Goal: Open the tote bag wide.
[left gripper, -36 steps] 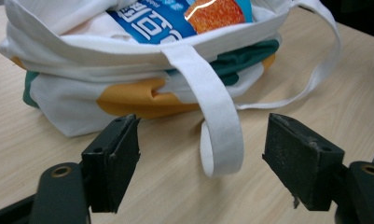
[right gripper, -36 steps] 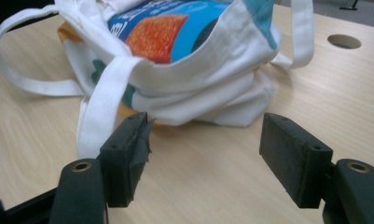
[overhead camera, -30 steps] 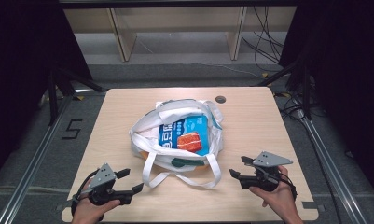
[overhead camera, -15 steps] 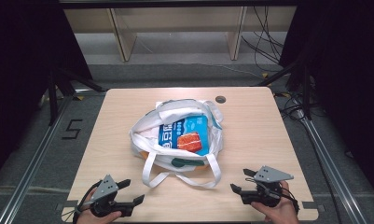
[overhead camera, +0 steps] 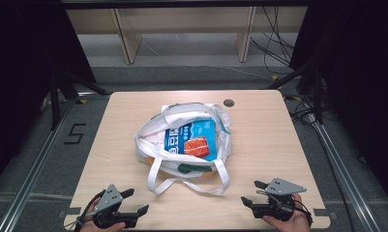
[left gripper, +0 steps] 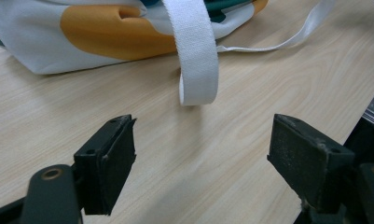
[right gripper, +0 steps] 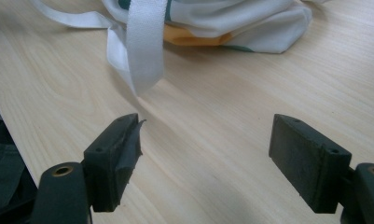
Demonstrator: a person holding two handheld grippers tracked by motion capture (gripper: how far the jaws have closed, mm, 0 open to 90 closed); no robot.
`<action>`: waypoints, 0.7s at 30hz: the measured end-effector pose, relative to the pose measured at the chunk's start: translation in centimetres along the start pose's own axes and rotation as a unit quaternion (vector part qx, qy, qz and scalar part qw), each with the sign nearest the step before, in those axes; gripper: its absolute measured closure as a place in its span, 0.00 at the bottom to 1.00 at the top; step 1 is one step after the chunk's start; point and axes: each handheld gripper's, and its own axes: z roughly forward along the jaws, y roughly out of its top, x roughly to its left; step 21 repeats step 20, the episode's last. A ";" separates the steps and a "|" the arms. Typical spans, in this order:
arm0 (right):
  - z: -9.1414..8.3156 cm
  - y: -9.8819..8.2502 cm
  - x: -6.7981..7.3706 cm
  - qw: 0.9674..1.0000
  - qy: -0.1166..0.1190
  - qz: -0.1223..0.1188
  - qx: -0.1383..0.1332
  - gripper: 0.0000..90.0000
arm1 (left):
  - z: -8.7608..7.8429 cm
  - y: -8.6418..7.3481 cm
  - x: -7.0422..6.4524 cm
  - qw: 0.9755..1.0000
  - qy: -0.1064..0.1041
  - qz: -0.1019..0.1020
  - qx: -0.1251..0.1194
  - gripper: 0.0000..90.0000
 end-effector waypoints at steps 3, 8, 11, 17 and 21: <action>0.1 0.0 -0.3 1.000 0.002 -0.011 0.001 0.29 | 0.1 -0.1 -0.1 1.000 0.000 -0.011 -0.002 0.24; 0.1 0.0 -0.2 1.000 -0.006 -0.011 0.002 0.29 | 0.1 -0.1 0.0 1.000 -0.001 -0.009 -0.001 0.24; 0.1 0.0 -0.2 1.000 -0.005 -0.011 0.002 0.29 | 0.0 0.0 0.2 1.000 0.002 0.004 0.001 0.24; 0.1 0.0 -0.1 1.000 -0.007 -0.011 0.003 0.29 | 0.0 0.0 0.2 1.000 0.002 0.003 -0.002 0.25; 0.1 0.0 -0.2 1.000 -0.009 -0.013 0.003 0.29 | 0.0 0.0 0.2 1.000 0.000 0.005 -0.002 0.25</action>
